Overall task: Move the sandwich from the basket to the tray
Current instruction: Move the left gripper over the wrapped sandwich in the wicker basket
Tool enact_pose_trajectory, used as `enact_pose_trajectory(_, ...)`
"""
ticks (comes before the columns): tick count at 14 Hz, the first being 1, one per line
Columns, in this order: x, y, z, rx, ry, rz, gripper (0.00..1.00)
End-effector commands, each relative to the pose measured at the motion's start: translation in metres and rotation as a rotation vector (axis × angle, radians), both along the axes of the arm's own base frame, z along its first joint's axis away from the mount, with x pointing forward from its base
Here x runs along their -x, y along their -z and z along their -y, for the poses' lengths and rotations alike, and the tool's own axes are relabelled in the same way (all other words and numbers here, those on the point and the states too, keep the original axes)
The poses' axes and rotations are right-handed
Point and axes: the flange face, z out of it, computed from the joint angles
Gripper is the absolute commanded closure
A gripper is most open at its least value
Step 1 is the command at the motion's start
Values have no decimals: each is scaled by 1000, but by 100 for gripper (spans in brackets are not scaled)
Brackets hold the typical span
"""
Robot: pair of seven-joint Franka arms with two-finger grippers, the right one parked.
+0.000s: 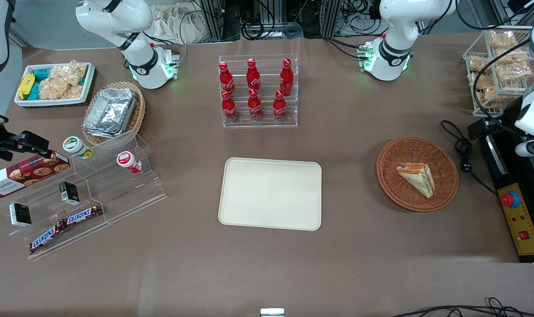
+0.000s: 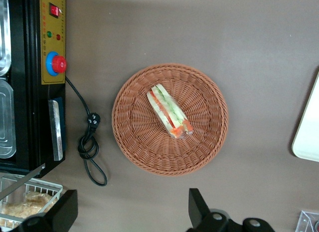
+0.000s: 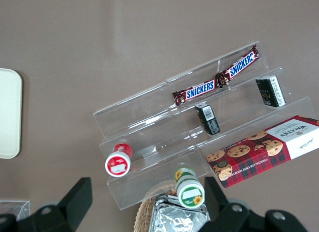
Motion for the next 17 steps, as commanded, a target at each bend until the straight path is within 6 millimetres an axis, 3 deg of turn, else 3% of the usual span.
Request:
enact_pose_trajectory(1,-1,-2,3,-5,10,-23,0)
enact_pose_trajectory(3,-3,-3,2,-2,8,-20,0)
enact_pose_trajectory(6,-6,15,-1,7,-30,-60,0)
enact_pose_trajectory(9,-3,37,-8,45,-266,-51,0)
enact_pose_trajectory(12,3,73,-18,57,-402,-39,0)
enact_pose_trajectory(14,5,107,-18,48,-490,-16,0)
enact_pose_trajectory(17,1,150,-28,43,-814,28,0)
